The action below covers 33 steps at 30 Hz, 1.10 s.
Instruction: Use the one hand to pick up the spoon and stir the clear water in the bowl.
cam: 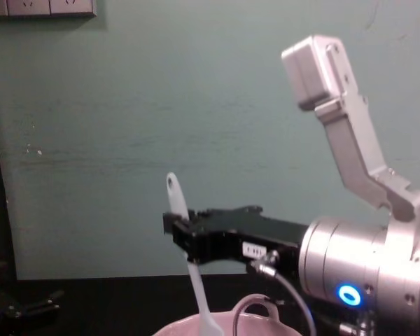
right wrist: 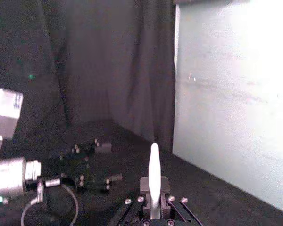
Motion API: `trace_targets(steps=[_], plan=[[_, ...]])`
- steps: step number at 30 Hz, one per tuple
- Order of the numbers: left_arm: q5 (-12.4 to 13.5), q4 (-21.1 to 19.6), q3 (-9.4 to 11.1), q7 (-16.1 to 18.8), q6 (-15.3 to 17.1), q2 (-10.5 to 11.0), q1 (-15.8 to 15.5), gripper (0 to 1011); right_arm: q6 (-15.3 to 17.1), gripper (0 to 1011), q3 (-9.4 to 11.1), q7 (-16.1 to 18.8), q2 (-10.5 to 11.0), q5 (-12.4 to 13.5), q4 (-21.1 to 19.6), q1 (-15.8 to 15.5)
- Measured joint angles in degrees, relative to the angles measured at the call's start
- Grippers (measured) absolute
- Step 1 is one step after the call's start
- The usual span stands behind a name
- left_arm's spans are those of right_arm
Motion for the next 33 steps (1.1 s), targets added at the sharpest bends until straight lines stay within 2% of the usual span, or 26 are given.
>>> trace_targets(steps=[6, 16, 25, 33], plan=[[0.0, 0.0, 0.0, 0.0, 0.0, 0.0, 0.0, 1011, -1.77, 114, 1.57, 1.03, 0.27, 2.86, -1.14, 0.8], [0.0, 0.0, 0.0, 0.0, 0.0, 0.0, 0.0, 1011, -2.09, 116, 3.57, -0.59, 2.33, 3.85, -6.08, 1.08], [0.0, 0.0, 0.0, 0.0, 0.0, 0.0, 0.0, 1011, -1.7, 114, 6.42, -4.17, 4.04, 3.83, -11.33, -1.28], [0.0, 0.0, 0.0, 0.0, 0.0, 0.0, 0.0, 1011, -2.01, 116, 11.03, -8.04, 4.17, 4.23, -13.8, -4.86]])
